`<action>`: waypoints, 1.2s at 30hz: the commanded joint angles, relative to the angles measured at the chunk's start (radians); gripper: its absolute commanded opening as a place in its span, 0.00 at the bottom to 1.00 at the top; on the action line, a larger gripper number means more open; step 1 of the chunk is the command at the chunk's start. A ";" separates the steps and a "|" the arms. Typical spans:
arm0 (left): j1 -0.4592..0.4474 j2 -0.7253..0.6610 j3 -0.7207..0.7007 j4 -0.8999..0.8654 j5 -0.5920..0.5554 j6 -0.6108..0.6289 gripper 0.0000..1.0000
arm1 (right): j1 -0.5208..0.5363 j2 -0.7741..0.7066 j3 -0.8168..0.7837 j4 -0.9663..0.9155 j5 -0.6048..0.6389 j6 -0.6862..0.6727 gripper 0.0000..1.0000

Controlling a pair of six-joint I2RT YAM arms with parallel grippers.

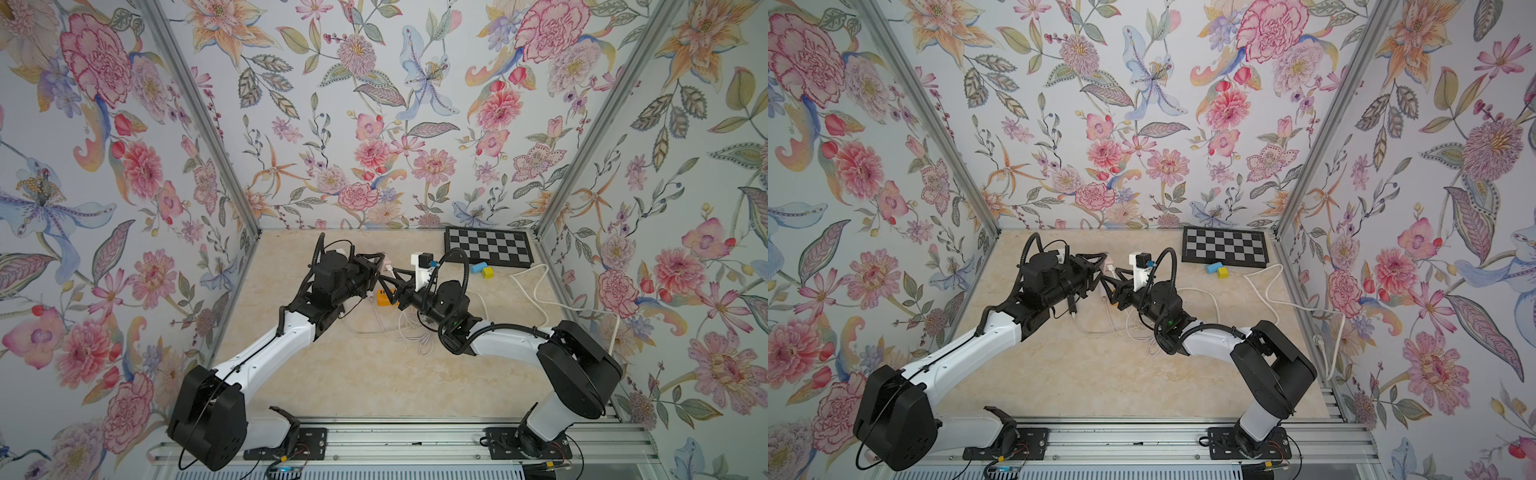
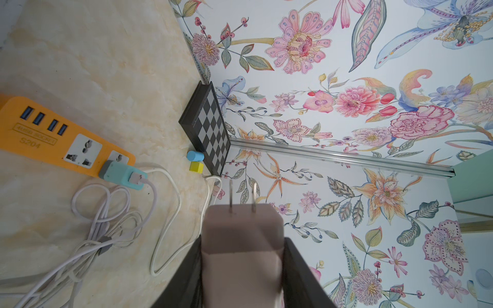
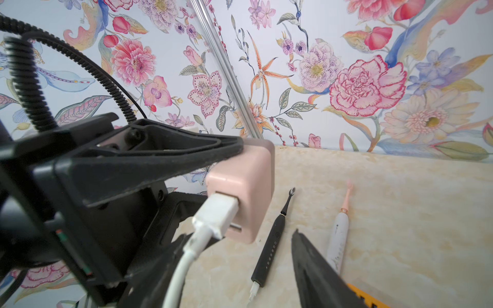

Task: Charge the electric toothbrush
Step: Pick up the plug from the center of the board.

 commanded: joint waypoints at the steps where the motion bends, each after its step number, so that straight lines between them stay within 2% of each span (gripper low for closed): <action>1: -0.021 0.002 0.014 0.046 -0.006 -0.024 0.00 | 0.004 -0.013 0.052 0.050 0.054 -0.061 0.65; 4: -0.030 0.001 -0.004 0.079 -0.004 -0.037 0.00 | -0.002 0.004 0.088 -0.003 0.064 -0.068 0.53; 8: -0.038 0.004 -0.010 0.092 0.001 -0.039 0.00 | -0.004 0.029 0.120 -0.014 0.027 -0.066 0.28; 12: -0.041 0.007 -0.013 0.111 0.001 -0.039 0.00 | -0.003 0.030 0.133 -0.033 -0.014 -0.084 0.11; 14: -0.041 0.012 -0.015 0.120 0.000 -0.032 0.03 | -0.004 0.012 0.130 -0.048 -0.025 -0.102 0.06; 16: -0.042 0.012 -0.019 0.133 -0.004 -0.024 0.25 | -0.004 -0.014 0.125 -0.089 -0.025 -0.122 0.05; 18: -0.037 0.005 -0.022 0.144 -0.033 0.014 0.55 | -0.012 -0.050 0.125 -0.168 -0.029 -0.152 0.03; 19: -0.033 -0.002 -0.018 0.137 -0.053 0.051 0.65 | -0.020 -0.068 0.128 -0.213 -0.037 -0.172 0.03; 21: -0.012 -0.027 0.013 0.086 -0.112 0.198 0.75 | -0.043 -0.112 0.151 -0.382 -0.086 -0.246 0.01; 25: 0.001 -0.105 0.096 -0.130 -0.341 0.565 0.79 | -0.072 -0.145 0.304 -0.889 -0.138 -0.547 0.01; 28: 0.003 -0.159 0.096 -0.197 -0.482 0.816 0.81 | -0.083 -0.114 0.423 -1.196 -0.064 -0.798 0.01; 30: 0.017 -0.194 0.063 -0.187 -0.475 0.982 0.81 | -0.087 -0.084 0.500 -1.346 -0.001 -0.950 0.04; 33: 0.032 -0.251 0.004 -0.159 -0.353 1.242 0.82 | -0.098 -0.033 0.600 -1.509 -0.001 -1.141 0.06; 36: 0.032 -0.299 -0.034 -0.179 -0.282 1.424 0.82 | -0.107 0.053 0.725 -1.662 -0.003 -1.280 0.06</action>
